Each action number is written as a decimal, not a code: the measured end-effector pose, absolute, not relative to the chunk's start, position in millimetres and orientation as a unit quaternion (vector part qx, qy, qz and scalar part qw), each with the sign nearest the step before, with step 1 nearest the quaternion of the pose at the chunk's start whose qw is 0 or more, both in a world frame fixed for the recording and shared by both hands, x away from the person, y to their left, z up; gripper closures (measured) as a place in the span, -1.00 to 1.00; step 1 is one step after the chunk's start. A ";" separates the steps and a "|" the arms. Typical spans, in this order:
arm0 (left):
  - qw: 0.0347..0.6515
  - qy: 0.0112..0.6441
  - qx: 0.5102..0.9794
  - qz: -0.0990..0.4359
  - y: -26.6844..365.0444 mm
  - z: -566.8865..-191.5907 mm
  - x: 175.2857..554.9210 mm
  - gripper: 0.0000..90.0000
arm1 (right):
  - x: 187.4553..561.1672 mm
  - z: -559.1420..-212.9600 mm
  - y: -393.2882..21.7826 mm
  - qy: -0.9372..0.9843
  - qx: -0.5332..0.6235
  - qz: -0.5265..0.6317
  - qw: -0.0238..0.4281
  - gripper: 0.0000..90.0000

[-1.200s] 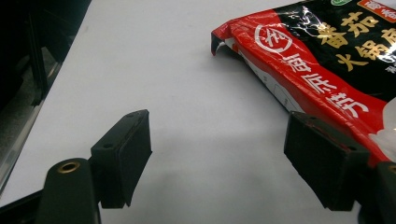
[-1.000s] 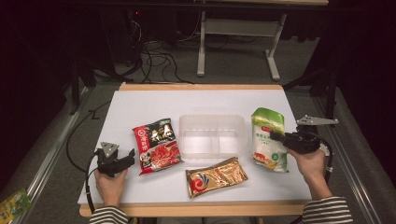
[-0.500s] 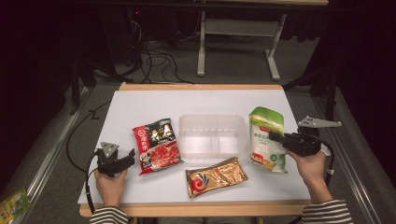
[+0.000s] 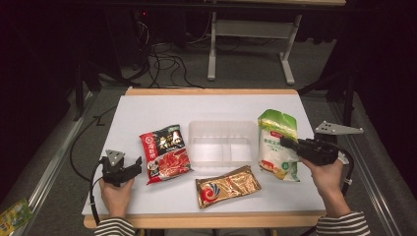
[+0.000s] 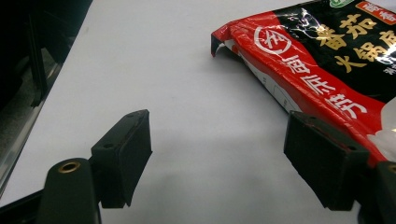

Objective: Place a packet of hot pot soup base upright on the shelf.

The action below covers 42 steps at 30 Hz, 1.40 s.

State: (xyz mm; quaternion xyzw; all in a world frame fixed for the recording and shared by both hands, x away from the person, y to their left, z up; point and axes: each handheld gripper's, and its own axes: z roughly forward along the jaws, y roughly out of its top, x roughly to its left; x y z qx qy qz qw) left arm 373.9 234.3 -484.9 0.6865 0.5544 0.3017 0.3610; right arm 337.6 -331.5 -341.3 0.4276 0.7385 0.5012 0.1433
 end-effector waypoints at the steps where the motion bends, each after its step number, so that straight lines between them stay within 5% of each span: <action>1: 0.361 0.554 0.687 0.302 234.4 -484.8 373.9 -0.47 | 338.0 -340.7 -330.3 0.738 0.428 0.502 0.141 0.96; 42: 0.367 0.554 0.685 0.300 235.4 -484.7 373.3 -0.47 | 369.6 -327.3 -280.7 0.740 0.422 0.505 0.140 0.95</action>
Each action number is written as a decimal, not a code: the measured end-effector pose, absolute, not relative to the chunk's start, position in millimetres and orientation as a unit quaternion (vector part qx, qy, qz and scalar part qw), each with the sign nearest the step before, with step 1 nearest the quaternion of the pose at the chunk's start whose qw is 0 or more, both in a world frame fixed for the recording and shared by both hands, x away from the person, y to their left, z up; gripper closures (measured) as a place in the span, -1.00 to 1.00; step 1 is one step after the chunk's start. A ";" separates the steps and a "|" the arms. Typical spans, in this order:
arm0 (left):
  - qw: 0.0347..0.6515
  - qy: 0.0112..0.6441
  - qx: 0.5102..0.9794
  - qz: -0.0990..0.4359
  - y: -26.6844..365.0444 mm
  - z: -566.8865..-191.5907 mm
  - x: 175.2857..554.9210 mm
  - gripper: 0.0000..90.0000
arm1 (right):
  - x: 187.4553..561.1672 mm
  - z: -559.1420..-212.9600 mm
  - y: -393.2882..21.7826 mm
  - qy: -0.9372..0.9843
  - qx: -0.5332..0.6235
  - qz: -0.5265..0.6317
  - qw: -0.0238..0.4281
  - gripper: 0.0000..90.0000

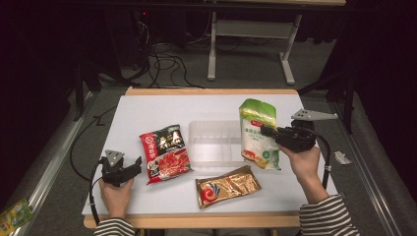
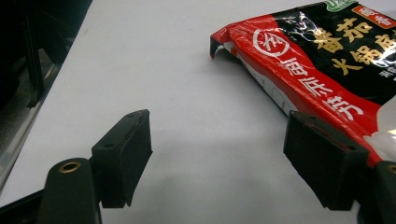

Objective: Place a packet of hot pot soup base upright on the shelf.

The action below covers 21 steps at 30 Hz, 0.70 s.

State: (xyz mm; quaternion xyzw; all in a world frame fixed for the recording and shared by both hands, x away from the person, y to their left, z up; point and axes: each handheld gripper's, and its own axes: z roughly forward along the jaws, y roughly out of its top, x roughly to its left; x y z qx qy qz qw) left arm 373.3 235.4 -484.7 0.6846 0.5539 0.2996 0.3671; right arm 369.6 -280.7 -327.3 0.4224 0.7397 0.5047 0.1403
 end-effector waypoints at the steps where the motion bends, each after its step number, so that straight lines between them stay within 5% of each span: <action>1: 0.367 0.554 0.685 0.300 235.4 -484.7 373.2 -0.47 | 370.6 -327.3 -279.7 0.740 0.423 0.504 0.139 0.95; 21: 0.365 0.553 0.686 0.301 234.8 -484.9 373.6 -0.47 | 401.2 -330.4 -259.8 0.726 0.446 0.499 0.156 0.95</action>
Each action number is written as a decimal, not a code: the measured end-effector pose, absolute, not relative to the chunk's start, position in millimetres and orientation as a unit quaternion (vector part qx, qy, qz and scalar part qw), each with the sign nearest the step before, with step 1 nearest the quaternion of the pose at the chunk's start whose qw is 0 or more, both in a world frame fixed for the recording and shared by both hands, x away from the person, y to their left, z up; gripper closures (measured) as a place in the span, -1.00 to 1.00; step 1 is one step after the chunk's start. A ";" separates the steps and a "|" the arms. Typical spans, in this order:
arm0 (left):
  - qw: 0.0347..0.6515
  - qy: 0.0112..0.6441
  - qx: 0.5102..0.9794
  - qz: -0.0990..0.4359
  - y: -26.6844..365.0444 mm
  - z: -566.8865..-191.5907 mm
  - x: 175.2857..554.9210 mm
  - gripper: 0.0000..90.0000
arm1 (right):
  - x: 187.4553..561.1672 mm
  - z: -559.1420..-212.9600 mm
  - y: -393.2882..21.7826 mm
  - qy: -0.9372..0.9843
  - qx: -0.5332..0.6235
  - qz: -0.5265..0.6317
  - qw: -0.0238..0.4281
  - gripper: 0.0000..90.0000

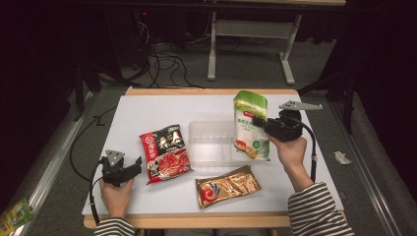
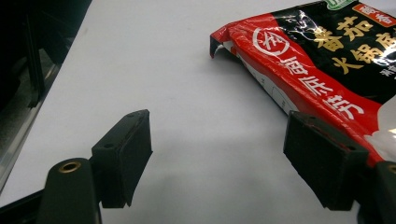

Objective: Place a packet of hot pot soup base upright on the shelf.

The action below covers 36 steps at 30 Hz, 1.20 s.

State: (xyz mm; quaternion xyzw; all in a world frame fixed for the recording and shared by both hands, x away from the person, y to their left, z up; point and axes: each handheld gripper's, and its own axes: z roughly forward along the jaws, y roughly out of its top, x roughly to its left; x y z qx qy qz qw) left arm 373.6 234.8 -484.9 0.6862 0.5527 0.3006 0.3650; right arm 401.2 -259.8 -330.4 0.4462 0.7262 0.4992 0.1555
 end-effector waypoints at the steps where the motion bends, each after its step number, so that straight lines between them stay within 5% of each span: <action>1: 0.365 0.553 0.686 0.301 234.9 -484.9 373.6 -0.47 | 401.7 -330.2 -258.7 0.726 0.449 0.497 0.156 0.95; 36: 0.366 0.553 0.685 0.300 234.9 -484.8 373.5 -0.47 | 437.3 -347.4 -233.8 0.709 0.482 0.468 0.215 0.95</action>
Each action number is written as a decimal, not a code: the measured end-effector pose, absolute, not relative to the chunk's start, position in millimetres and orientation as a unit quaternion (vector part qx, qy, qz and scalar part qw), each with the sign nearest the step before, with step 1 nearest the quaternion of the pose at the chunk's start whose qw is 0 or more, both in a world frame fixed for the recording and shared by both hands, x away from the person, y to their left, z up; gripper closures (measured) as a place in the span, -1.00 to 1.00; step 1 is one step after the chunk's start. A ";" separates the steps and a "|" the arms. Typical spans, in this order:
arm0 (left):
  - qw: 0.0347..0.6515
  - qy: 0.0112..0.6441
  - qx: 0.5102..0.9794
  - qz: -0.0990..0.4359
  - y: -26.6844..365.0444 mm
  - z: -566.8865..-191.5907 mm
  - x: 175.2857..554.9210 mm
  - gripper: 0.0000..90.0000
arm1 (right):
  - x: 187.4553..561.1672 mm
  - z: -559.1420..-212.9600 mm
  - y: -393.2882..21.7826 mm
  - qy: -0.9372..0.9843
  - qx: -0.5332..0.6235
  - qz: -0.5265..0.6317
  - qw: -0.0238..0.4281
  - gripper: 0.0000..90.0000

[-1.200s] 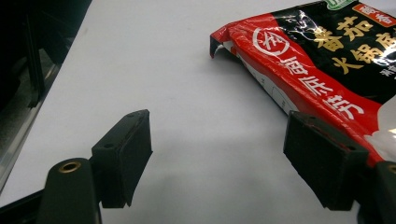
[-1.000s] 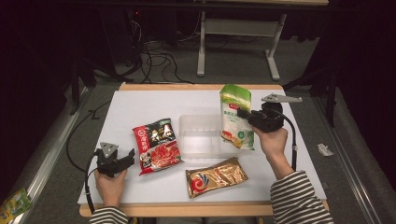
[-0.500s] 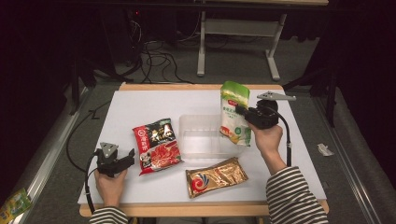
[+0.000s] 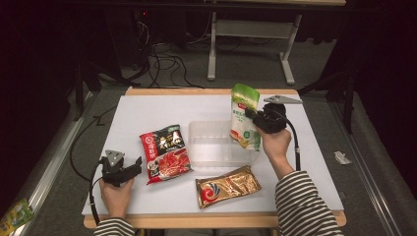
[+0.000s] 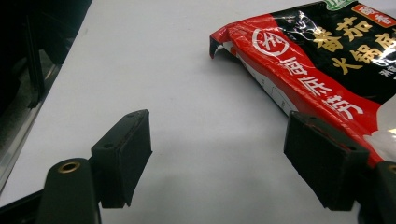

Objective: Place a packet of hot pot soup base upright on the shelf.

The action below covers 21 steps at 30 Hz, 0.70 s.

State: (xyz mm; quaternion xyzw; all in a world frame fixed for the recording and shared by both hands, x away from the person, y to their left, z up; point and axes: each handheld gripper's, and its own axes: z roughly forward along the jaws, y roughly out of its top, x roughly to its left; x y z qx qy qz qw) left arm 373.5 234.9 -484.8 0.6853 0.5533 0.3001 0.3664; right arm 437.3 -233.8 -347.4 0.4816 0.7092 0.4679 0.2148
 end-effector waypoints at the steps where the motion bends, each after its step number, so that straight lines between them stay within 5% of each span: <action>1: 0.366 0.553 0.685 0.300 234.9 -484.8 373.5 -0.47 | 438.1 -348.1 -233.2 0.709 0.483 0.466 0.218 0.95; 21: 0.367 0.552 0.685 0.302 234.8 -484.8 373.0 -0.47 | 436.7 -351.3 -227.5 0.713 0.475 0.447 0.258 0.95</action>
